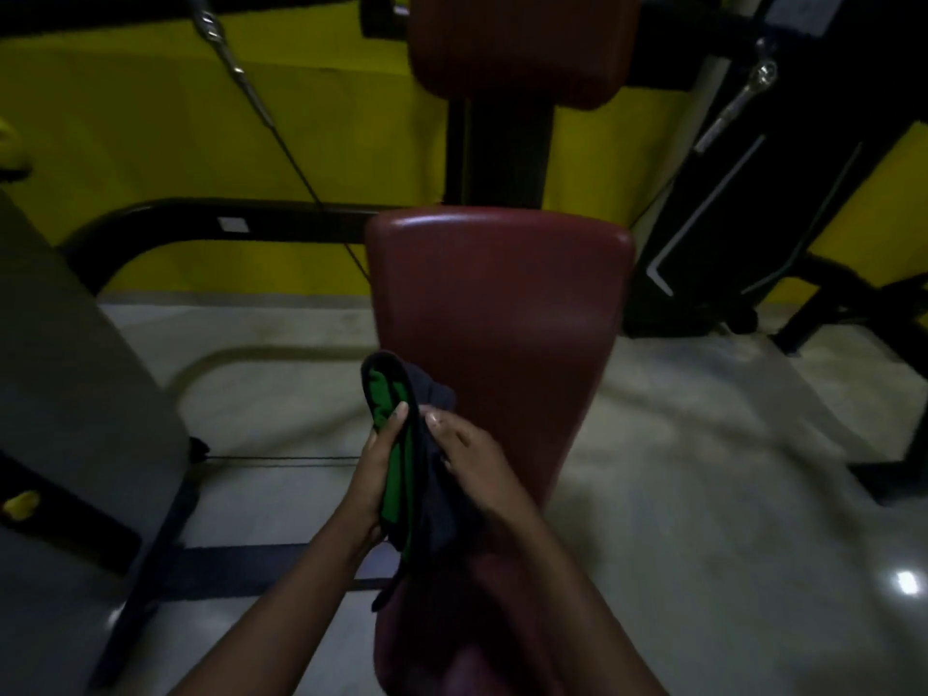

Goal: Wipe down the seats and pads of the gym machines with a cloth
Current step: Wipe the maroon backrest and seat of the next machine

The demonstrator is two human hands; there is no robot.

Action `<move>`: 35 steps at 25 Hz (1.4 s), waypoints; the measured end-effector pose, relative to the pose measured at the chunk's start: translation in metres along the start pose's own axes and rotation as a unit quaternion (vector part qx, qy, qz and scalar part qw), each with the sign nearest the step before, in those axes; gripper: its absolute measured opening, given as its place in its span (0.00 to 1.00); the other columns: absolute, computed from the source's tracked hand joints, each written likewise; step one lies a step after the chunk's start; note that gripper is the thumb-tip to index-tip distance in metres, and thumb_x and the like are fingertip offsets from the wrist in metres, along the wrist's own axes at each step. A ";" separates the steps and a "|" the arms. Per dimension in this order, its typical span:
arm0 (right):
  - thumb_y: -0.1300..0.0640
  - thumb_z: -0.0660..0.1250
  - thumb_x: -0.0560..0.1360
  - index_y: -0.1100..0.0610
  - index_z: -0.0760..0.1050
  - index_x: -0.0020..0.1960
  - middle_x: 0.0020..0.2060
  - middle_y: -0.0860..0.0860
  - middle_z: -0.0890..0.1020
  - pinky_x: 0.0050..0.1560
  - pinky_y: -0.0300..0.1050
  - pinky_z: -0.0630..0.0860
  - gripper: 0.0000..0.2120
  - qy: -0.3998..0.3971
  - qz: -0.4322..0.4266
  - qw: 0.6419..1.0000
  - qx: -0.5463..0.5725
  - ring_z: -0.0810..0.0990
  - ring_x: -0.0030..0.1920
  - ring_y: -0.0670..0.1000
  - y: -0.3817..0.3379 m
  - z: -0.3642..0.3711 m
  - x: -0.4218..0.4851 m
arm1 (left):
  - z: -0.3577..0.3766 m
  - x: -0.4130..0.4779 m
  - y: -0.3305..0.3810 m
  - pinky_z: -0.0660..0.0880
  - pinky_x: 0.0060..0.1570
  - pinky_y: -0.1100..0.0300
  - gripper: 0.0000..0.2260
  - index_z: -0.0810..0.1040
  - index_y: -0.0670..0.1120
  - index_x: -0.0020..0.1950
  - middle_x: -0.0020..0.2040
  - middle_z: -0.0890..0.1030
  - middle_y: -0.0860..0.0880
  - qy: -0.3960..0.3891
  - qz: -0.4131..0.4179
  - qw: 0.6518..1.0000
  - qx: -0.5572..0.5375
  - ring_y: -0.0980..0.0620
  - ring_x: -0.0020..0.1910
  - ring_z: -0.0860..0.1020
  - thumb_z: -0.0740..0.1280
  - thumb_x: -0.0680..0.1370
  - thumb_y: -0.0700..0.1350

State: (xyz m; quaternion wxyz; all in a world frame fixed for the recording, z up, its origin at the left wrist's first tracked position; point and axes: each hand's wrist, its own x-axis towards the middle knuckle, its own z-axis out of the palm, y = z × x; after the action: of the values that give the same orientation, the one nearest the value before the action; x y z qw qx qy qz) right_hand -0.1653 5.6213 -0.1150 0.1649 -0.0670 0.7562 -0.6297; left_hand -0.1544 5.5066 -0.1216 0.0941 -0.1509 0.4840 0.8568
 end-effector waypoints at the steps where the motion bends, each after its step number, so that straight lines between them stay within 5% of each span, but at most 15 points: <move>1: 0.49 0.60 0.79 0.52 0.75 0.64 0.63 0.49 0.77 0.67 0.49 0.69 0.16 0.012 -0.061 0.995 -0.074 0.73 0.63 0.46 -0.014 -0.005 0.009 | -0.010 0.001 0.011 0.80 0.41 0.58 0.27 0.77 0.43 0.58 0.47 0.84 0.44 0.002 0.011 1.000 -0.027 0.48 0.44 0.82 0.73 0.65 0.58; 4: 0.52 0.59 0.77 0.54 0.74 0.64 0.66 0.53 0.73 0.69 0.45 0.63 0.18 0.091 -0.235 0.911 -0.326 0.69 0.68 0.52 -0.051 -0.018 0.050 | -0.039 0.008 0.033 0.80 0.42 0.56 0.32 0.78 0.47 0.57 0.45 0.83 0.45 0.062 0.090 0.992 -0.068 0.48 0.42 0.82 0.75 0.59 0.63; 7: 0.48 0.56 0.75 0.52 0.72 0.66 0.69 0.55 0.71 0.69 0.54 0.61 0.21 0.170 -0.339 0.779 -0.499 0.66 0.70 0.55 -0.079 -0.032 0.104 | -0.056 0.034 0.056 0.76 0.42 0.54 0.28 0.72 0.44 0.64 0.47 0.79 0.42 0.178 0.166 0.970 -0.025 0.45 0.42 0.79 0.68 0.71 0.60; 10: 0.45 0.54 0.76 0.50 0.65 0.69 0.69 0.55 0.70 0.68 0.57 0.62 0.23 0.201 -0.361 0.673 -0.613 0.65 0.70 0.54 -0.096 -0.058 0.151 | -0.041 0.071 0.082 0.74 0.48 0.50 0.29 0.72 0.42 0.63 0.51 0.78 0.40 0.205 0.184 0.960 0.053 0.39 0.51 0.78 0.65 0.72 0.62; 14: 0.43 0.54 0.77 0.50 0.62 0.72 0.71 0.54 0.67 0.70 0.56 0.54 0.26 0.205 -0.380 0.599 -0.674 0.61 0.72 0.53 -0.086 -0.077 0.179 | 0.006 0.120 0.113 0.70 0.59 0.53 0.23 0.65 0.47 0.71 0.67 0.71 0.44 0.165 0.269 0.930 0.189 0.45 0.65 0.71 0.58 0.79 0.56; 17: 0.43 0.55 0.76 0.49 0.61 0.73 0.72 0.54 0.65 0.71 0.57 0.55 0.27 0.225 -0.409 0.582 -0.666 0.60 0.72 0.53 -0.081 -0.079 0.182 | 0.017 0.141 0.120 0.65 0.66 0.52 0.26 0.57 0.52 0.75 0.74 0.63 0.47 0.185 0.302 0.889 0.291 0.47 0.71 0.65 0.59 0.79 0.55; 23: 0.43 0.54 0.77 0.49 0.60 0.73 0.72 0.55 0.65 0.71 0.58 0.56 0.27 0.228 -0.427 0.574 -0.660 0.60 0.72 0.54 -0.078 -0.079 0.185 | -0.006 0.127 0.055 0.70 0.62 0.49 0.48 0.64 0.48 0.72 0.67 0.73 0.44 0.218 0.188 0.933 0.215 0.43 0.65 0.72 0.49 0.61 0.76; 28: 0.44 0.54 0.77 0.50 0.61 0.73 0.72 0.55 0.66 0.71 0.58 0.56 0.26 0.226 -0.440 0.580 -0.648 0.59 0.73 0.54 -0.075 -0.080 0.185 | 0.006 0.147 0.096 0.69 0.63 0.51 0.51 0.65 0.49 0.71 0.67 0.73 0.45 0.222 0.234 0.920 0.224 0.45 0.65 0.71 0.53 0.57 0.79; 32: 0.44 0.53 0.78 0.49 0.58 0.74 0.73 0.54 0.63 0.72 0.58 0.53 0.26 0.222 -0.438 0.589 -0.641 0.57 0.74 0.52 -0.077 -0.079 0.186 | -0.015 0.142 0.042 0.75 0.54 0.48 0.55 0.75 0.44 0.61 0.53 0.81 0.42 0.233 0.177 0.941 0.173 0.42 0.54 0.78 0.51 0.51 0.84; 35: 0.48 0.56 0.77 0.49 0.59 0.73 0.73 0.53 0.61 0.72 0.58 0.52 0.25 0.205 -0.463 0.620 -0.600 0.53 0.75 0.51 -0.029 -0.063 0.157 | -0.032 0.144 0.007 0.75 0.56 0.46 0.56 0.74 0.45 0.61 0.54 0.80 0.42 0.247 0.115 0.950 0.151 0.42 0.53 0.78 0.51 0.50 0.84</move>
State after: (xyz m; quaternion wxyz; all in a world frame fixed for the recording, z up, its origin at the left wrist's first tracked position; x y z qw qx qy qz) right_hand -0.3361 5.6258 -0.1030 -0.3847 -0.3611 0.8491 -0.0269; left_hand -0.2860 5.4783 -0.1819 -0.1057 -0.2853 0.6300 0.7145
